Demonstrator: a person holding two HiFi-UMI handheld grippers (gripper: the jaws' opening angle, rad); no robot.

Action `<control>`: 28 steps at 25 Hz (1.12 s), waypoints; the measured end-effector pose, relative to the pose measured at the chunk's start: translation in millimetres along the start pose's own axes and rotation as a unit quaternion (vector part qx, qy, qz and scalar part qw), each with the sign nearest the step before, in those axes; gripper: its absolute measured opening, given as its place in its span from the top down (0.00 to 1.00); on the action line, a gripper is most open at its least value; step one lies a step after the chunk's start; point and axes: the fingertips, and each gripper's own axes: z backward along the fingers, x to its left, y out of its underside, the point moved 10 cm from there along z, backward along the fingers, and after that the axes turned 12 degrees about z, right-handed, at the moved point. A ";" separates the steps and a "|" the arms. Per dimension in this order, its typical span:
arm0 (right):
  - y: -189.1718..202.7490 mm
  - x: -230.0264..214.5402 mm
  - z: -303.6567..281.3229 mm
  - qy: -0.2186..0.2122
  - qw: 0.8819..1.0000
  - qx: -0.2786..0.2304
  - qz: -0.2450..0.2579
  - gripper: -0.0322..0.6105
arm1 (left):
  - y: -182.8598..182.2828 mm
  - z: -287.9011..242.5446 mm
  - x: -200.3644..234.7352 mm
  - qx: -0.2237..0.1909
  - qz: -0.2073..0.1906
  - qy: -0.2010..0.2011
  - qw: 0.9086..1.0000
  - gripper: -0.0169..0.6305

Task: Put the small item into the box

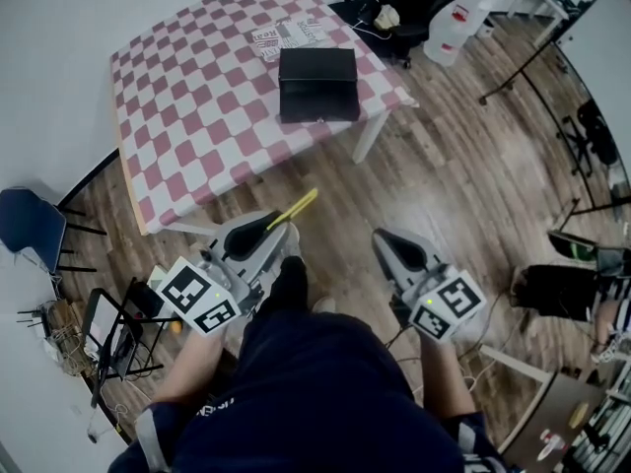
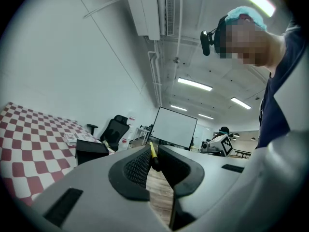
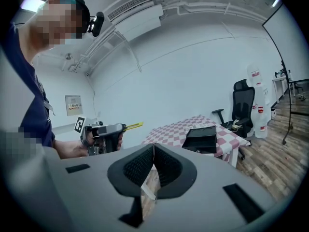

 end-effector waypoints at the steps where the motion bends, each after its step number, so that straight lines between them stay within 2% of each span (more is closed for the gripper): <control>1: -1.4 -7.0 -9.1 0.001 1.000 0.002 -0.001 0.92 | -3.5 -6.9 9.9 0.002 0.003 0.002 1.000 0.86; 15: -40.9 -101.4 -171.7 0.010 0.999 0.035 -0.026 0.92 | -82.0 -88.4 173.6 0.044 0.028 0.019 0.998 0.86; 21: -58.7 -128.3 -224.6 0.020 0.998 0.047 -0.032 0.92 | -110.4 -109.3 227.5 0.057 0.034 0.029 0.997 0.86; 28: -66.1 -147.9 -254.5 0.032 0.997 0.062 -0.040 0.92 | -123.6 -128.7 270.3 0.071 0.045 0.036 0.996 0.86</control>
